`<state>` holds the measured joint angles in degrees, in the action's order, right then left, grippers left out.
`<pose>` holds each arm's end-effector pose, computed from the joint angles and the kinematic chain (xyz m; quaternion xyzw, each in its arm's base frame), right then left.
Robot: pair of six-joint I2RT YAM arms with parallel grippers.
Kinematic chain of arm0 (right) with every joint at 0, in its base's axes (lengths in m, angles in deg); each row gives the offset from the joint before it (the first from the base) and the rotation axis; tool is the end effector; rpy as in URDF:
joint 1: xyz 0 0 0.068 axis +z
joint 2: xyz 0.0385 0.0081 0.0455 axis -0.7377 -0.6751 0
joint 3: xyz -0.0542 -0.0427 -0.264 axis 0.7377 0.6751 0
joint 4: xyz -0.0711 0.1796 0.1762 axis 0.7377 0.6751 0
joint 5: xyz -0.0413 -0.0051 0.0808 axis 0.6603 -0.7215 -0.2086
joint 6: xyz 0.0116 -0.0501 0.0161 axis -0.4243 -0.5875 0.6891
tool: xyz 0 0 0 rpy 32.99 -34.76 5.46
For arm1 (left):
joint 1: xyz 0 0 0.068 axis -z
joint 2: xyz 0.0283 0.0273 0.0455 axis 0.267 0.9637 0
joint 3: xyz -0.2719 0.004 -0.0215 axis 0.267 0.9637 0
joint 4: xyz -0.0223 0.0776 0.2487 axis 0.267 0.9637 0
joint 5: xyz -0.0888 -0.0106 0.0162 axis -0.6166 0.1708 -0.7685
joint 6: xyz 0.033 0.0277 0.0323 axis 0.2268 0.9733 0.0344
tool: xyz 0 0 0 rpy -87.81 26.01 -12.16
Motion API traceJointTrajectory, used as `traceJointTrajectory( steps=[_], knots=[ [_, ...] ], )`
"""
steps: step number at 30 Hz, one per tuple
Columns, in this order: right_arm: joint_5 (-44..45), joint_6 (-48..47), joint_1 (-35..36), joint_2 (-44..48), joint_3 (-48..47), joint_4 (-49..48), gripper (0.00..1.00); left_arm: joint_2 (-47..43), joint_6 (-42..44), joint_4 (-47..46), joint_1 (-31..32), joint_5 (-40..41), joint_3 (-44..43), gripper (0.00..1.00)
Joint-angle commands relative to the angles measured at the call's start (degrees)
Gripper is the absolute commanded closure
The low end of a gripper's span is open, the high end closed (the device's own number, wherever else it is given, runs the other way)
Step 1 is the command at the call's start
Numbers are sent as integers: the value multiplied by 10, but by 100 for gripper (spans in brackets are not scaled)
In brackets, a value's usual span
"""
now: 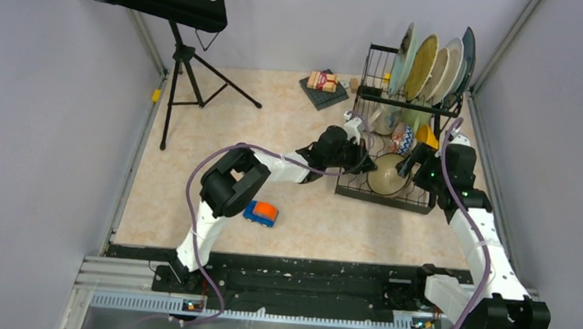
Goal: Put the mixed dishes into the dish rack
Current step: Insert the bowl into the dish rack.
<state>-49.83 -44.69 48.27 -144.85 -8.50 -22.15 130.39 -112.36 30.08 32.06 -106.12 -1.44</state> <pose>0.2127 0.0055 0.2647 0.1613 0.8767 0.1316 0.4336 0.3261 -0.3737 0.1697 0.1768 0.7881 -0.4836 0.3373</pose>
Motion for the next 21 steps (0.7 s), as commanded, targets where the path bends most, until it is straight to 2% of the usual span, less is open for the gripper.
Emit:
traceJointTrajectory(
  steps=[1, 8, 12, 15, 21],
  knots=[
    [-70, 15, -24, -4, 16, -24, 16, -56, -31, -119, 6, -79, 15, 100],
    [-189, 43, -74, -8, 50, -82, 13, -73, -30, -163, 2, -122, 28, 100],
    [-242, 59, -89, 4, 55, -112, 12, -64, -69, -213, -13, -165, 27, 100],
    [-265, 74, -93, 12, 58, -126, 12, -56, -97, -247, -23, -191, 25, 100],
    [-278, 83, -100, 14, 53, -120, 11, -58, -99, -244, -27, -202, 21, 100]
  ],
)
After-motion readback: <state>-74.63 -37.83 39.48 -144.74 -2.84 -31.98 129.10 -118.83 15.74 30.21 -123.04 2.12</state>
